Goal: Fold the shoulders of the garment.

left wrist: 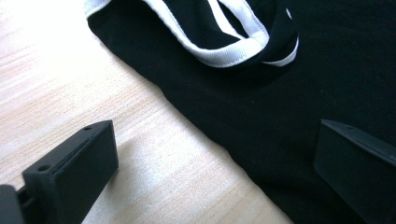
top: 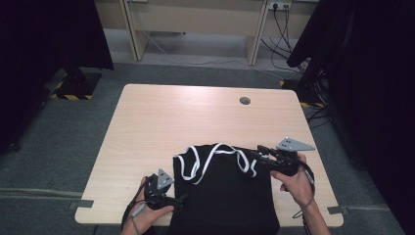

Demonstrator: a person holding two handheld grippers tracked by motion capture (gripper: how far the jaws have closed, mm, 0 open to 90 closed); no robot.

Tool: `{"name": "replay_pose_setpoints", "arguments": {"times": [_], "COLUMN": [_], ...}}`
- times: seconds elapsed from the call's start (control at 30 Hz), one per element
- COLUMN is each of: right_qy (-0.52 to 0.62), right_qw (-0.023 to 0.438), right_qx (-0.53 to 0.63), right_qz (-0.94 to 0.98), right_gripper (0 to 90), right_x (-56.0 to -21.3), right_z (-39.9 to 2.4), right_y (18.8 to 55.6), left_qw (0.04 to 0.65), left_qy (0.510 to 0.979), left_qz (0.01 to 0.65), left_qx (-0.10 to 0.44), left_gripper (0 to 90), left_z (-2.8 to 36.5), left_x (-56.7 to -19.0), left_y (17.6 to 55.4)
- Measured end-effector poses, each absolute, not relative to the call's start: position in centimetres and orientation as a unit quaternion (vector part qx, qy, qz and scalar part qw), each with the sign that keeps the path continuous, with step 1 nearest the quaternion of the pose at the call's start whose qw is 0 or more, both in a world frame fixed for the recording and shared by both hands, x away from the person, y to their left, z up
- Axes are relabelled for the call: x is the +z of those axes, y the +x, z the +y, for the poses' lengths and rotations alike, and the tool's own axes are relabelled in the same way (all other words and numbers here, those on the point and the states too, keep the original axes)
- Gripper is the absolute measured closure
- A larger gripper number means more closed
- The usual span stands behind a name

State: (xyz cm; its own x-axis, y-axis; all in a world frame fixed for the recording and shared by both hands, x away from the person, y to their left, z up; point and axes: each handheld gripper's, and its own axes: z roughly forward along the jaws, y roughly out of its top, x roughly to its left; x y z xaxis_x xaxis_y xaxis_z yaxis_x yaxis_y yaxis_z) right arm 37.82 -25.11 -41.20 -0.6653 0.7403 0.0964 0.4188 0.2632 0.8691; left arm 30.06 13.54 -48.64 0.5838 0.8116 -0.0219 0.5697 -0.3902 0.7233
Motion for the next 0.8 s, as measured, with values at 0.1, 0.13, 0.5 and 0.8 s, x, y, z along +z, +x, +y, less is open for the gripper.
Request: {"name": "replay_pose_setpoints", "arguments": {"times": [0.1,0.13,0.5,0.8], "right_qy": [0.376,0.378,0.387,0.395], "right_qw": [0.170,0.170,0.152,0.145], "right_qx": [0.475,0.470,0.417,0.374], "right_qz": [0.778,0.779,0.808,0.827], "right_gripper": [60.9,60.8,59.2,52.8], "right_x": [-40.7,-40.6,-43.4,-46.0], "right_z": [-25.3,-25.3,-24.1,-23.0], "right_y": [37.9,38.0,38.4,36.1], "left_qw": [0.354,0.355,0.355,0.355], "left_qy": [0.816,0.816,0.816,0.816], "left_qz": [0.423,0.423,0.423,0.423], "left_qx": [0.170,0.170,0.170,0.170], "left_gripper": [0.0,0.0,0.0,0.0], "left_z": [13.5,13.5,13.5,13.5], "left_x": [-48.6,-48.6,-48.6,-48.6], "left_y": [30.1,30.1,30.1,30.1]}}
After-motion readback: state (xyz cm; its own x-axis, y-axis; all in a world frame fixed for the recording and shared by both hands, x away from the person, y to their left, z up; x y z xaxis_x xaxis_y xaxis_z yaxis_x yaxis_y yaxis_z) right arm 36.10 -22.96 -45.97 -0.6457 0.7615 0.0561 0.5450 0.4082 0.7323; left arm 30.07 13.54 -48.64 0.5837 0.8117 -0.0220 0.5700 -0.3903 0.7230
